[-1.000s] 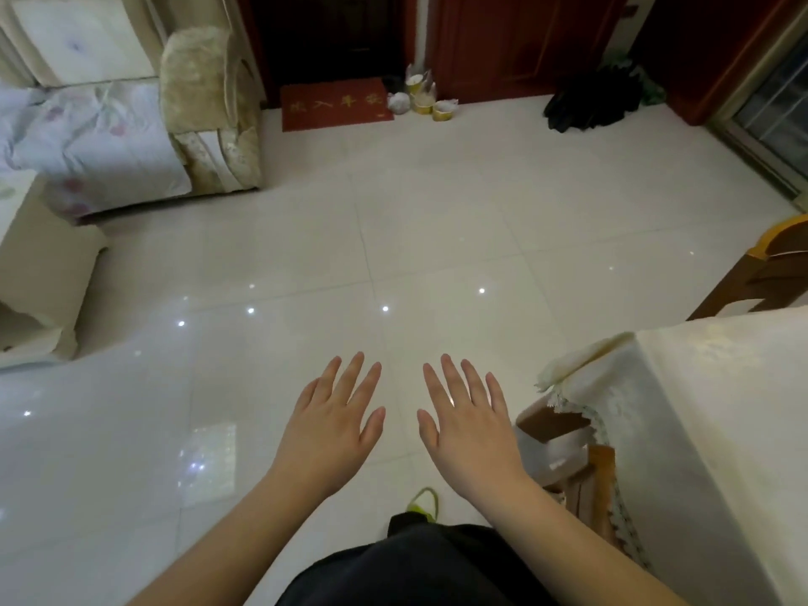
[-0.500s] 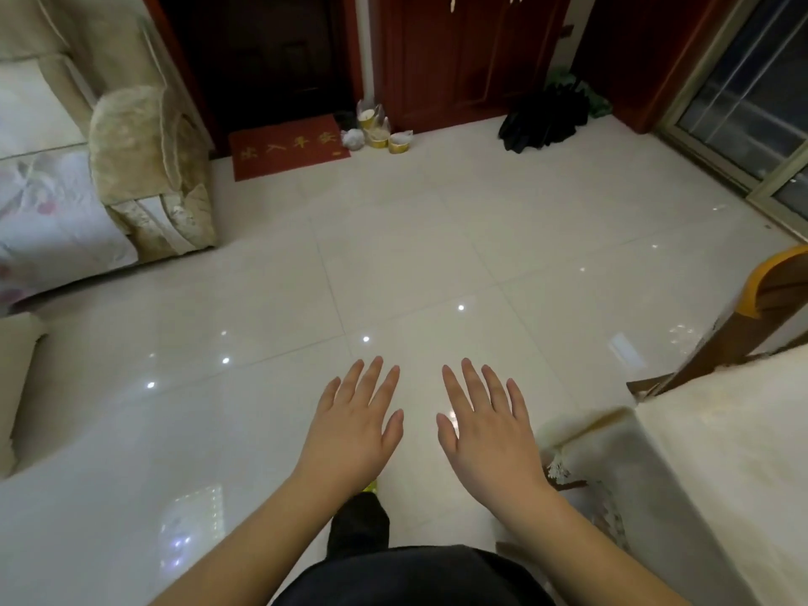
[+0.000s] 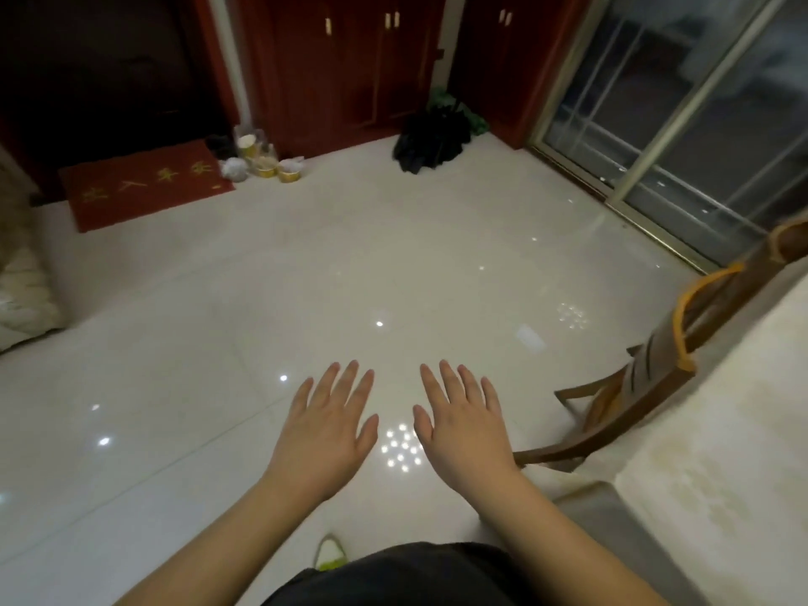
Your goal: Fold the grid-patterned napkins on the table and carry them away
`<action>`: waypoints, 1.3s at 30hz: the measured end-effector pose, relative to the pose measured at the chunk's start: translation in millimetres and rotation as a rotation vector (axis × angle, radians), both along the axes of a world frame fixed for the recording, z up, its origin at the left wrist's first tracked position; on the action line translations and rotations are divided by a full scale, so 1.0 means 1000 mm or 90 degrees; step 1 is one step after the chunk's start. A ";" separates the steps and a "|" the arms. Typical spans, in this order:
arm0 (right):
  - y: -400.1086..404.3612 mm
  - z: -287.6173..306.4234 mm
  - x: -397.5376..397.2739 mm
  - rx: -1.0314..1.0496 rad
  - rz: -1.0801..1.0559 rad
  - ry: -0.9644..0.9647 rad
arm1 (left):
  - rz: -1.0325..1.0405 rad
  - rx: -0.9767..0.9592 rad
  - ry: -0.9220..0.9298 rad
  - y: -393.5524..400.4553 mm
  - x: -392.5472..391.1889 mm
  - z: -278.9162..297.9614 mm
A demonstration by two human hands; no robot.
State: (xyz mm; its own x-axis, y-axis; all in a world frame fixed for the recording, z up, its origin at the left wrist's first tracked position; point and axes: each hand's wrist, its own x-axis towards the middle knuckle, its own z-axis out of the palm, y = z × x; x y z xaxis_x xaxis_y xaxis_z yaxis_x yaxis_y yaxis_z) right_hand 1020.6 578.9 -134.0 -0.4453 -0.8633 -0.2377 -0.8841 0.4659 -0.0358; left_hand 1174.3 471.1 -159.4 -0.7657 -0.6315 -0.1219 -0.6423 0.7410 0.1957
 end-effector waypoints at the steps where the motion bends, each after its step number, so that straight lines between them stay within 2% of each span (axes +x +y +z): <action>1: -0.009 0.002 -0.005 -0.005 -0.017 -0.003 | -0.010 0.003 -0.007 -0.011 -0.009 0.003; 8: -0.045 0.002 -0.070 -0.008 -0.123 -0.004 | -0.121 0.012 -0.008 -0.072 -0.103 0.012; 18: -0.074 -0.005 -0.238 -0.046 -0.274 -0.017 | -0.252 -0.029 -0.026 -0.135 -0.302 0.025; 27: -0.101 0.025 -0.369 -0.084 -0.335 -0.007 | -0.314 -0.038 -0.002 -0.169 -0.448 0.061; 39: -0.188 0.031 -0.513 -0.068 -0.418 0.006 | -0.429 -0.036 0.049 -0.264 -0.616 0.069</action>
State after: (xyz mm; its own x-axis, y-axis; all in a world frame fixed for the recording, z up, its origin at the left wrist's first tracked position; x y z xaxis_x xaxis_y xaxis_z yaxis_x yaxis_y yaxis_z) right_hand 508.0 390.6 -103.3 -0.8885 -0.4304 -0.1590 -0.4181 0.9022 -0.1058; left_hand 558.2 207.2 -90.9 -0.9993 -0.0180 -0.0321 -0.0232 0.9850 0.1709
